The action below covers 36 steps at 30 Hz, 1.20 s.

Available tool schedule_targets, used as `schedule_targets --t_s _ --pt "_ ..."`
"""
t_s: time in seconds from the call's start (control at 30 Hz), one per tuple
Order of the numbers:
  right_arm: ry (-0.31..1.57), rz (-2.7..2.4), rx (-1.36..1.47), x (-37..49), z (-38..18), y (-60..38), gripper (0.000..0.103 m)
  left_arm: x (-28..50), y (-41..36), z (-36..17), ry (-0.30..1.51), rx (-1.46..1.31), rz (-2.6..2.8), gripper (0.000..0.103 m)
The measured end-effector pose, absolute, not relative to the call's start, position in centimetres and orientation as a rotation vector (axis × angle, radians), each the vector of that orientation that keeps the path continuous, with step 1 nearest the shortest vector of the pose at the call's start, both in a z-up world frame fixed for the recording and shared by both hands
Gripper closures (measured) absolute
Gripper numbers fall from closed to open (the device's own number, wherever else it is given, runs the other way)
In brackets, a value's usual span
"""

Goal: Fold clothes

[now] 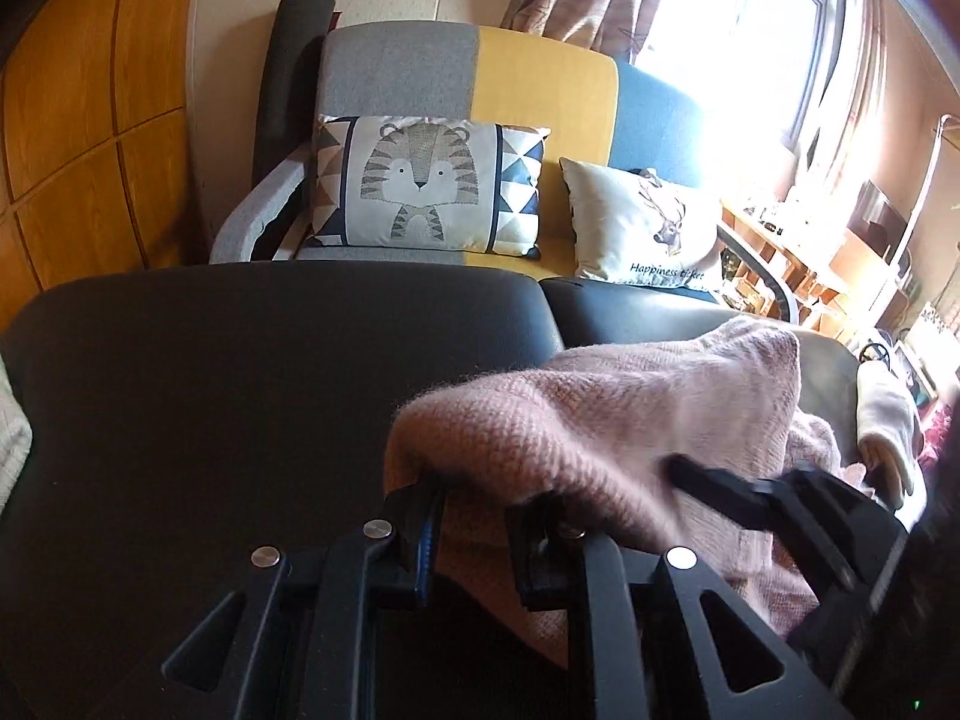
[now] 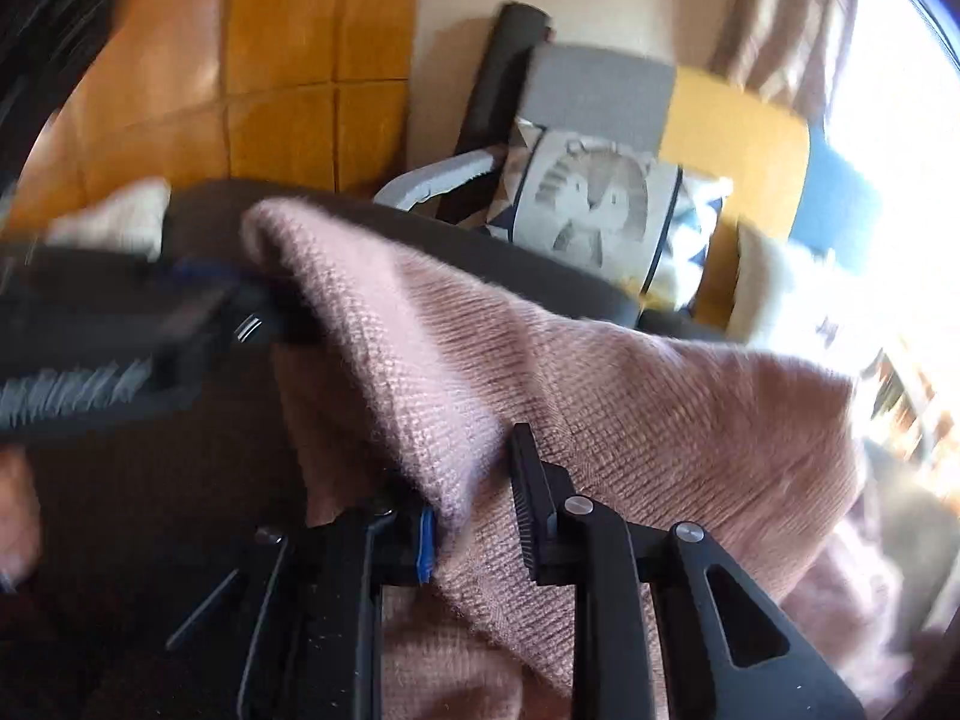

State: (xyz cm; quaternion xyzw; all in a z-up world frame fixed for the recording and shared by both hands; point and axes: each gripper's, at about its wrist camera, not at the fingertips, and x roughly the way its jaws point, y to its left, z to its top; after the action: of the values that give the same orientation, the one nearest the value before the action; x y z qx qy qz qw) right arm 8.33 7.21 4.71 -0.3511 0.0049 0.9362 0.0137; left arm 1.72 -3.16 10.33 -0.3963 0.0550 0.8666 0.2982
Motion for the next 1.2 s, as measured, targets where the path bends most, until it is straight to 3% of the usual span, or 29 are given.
schedule_targets --t_s 0.13,0.3,0.37,0.53,0.77,1.03,1.2 --pt "0.396 2.910 -1.021 8.5 6.4 11.1 0.087 2.5 -3.7 9.7 0.176 -1.044 2.313 0.085" --pt "0.613 2.923 -0.937 9.6 10.0 14.8 0.093 3.7 -3.2 8.4 0.145 -1.040 2.287 0.085" --pt "0.632 2.920 -0.889 9.1 11.7 15.8 0.098 4.2 -2.3 8.1 0.145 -1.032 2.256 0.085" --pt "0.580 2.906 -0.778 11.7 15.2 18.0 0.098 5.3 1.1 6.9 0.234 -1.045 2.187 0.085" --pt "0.644 2.836 -0.727 14.1 15.8 20.4 0.098 7.4 4.4 6.5 0.419 -0.961 2.169 0.084" --pt "0.814 2.585 -0.592 19.1 13.6 26.1 0.098 8.6 1.1 7.3 0.233 -0.935 2.106 0.084" --pt "0.926 2.509 -0.572 20.6 12.2 28.1 0.098 10.6 0.7 7.3 0.266 -0.907 2.088 0.084"
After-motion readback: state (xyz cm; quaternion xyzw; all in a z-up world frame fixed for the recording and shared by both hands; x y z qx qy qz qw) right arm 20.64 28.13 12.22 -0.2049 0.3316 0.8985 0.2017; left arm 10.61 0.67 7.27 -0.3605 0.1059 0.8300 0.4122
